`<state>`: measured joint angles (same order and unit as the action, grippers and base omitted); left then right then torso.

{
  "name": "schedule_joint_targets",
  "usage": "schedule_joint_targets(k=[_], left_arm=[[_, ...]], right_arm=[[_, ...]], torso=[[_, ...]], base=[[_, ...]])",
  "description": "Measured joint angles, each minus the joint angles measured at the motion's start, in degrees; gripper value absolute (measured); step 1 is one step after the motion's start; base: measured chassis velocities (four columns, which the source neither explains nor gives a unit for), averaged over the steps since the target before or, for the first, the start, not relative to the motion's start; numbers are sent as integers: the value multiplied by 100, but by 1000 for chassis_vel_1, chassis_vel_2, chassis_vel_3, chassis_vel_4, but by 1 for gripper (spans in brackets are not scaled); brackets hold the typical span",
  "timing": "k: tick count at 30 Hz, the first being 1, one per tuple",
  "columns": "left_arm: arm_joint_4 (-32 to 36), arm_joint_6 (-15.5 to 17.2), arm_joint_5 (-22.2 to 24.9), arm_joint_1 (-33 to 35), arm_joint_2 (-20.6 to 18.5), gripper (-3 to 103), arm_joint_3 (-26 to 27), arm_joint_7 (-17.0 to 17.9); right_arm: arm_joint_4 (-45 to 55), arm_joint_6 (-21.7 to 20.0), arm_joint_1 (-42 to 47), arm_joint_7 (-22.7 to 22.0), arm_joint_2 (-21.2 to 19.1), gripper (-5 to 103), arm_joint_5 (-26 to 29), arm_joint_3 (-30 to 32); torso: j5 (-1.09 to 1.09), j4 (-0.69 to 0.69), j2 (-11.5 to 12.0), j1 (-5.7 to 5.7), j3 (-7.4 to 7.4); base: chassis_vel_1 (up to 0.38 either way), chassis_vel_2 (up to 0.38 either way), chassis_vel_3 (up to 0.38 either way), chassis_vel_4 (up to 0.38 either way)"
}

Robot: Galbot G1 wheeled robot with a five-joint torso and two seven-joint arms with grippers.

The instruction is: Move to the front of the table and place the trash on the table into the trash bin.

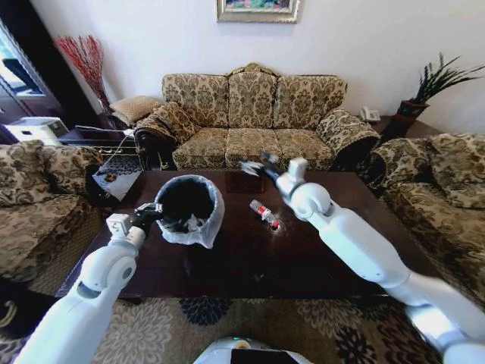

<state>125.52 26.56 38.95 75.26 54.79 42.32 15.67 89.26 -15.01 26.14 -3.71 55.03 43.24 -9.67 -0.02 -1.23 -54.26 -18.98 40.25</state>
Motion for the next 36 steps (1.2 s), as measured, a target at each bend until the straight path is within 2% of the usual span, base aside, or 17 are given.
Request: schedule_joint_targets(k=[3,6,8,10,15,17,18,22,24,26,27,30,31,36], left_arm=[[-16,-1,55,-86,-112,2,12,28],[-45,10,119,-204,-189,2,-71,30],[-76,65,165,-306,-243,2,-163,14],[-76,84,194,-316,-256,2,-180,-4],[-26,105,216,-313,-250,2,-182,-9],[25,107,217,-273,-225,2,-170,-23],[25,107,217,-273,-225,2,-170,-23],[101,107,207,-181,-166,2,-136,-100],[116,106,203,-164,-156,2,-126,-115],[144,105,200,-138,-141,2,-117,-145],[144,105,200,-138,-141,2,-117,-145],[182,99,198,-111,-137,2,-107,-186],[182,99,198,-111,-137,2,-107,-186],[253,67,197,-48,-155,2,-54,-219]], right_arm=[[-874,140,284,342,230,100,-451,25],[-1085,20,522,412,289,100,-527,101],[-1172,-115,749,415,308,100,-545,165],[-1276,-136,808,432,356,100,-582,166],[-1637,-97,844,572,579,103,-675,163],[-1903,79,809,672,747,94,-755,150],[-1903,79,809,672,747,94,-755,150],[-2103,121,737,682,913,73,-810,152],[-2134,121,727,679,935,73,-824,152],[-2222,121,712,668,992,62,-883,150],[-2222,121,712,668,992,62,-883,150],[-2364,155,703,651,1104,46,-969,179],[-2364,155,703,651,1104,46,-969,179],[-2453,201,714,582,1217,32,-1071,232]], torso=[[4,-3,0,0,0],[3,-6,0,0,0],[-1,3,0,0,0],[0,3,0,1,0],[2,-3,0,1,-1],[1,-4,0,1,0],[1,-4,0,1,0],[2,-2,0,1,0],[1,-2,0,1,-1],[1,-1,0,1,-1],[1,-1,0,1,-1],[0,-2,0,1,-1],[0,-2,0,1,-1],[0,-1,-1,2,-2]], base=[[0,0,0,0],[0,0,0,0],[0,0,0,0],[0,0,0,0],[0,0,0,0],[0,0,0,0],[0,0,0,0],[0,0,0,0],[0,0,0,0],[0,0,0,0],[0,0,0,0],[0,0,0,0],[0,0,0,0],[0,0,0,0]])
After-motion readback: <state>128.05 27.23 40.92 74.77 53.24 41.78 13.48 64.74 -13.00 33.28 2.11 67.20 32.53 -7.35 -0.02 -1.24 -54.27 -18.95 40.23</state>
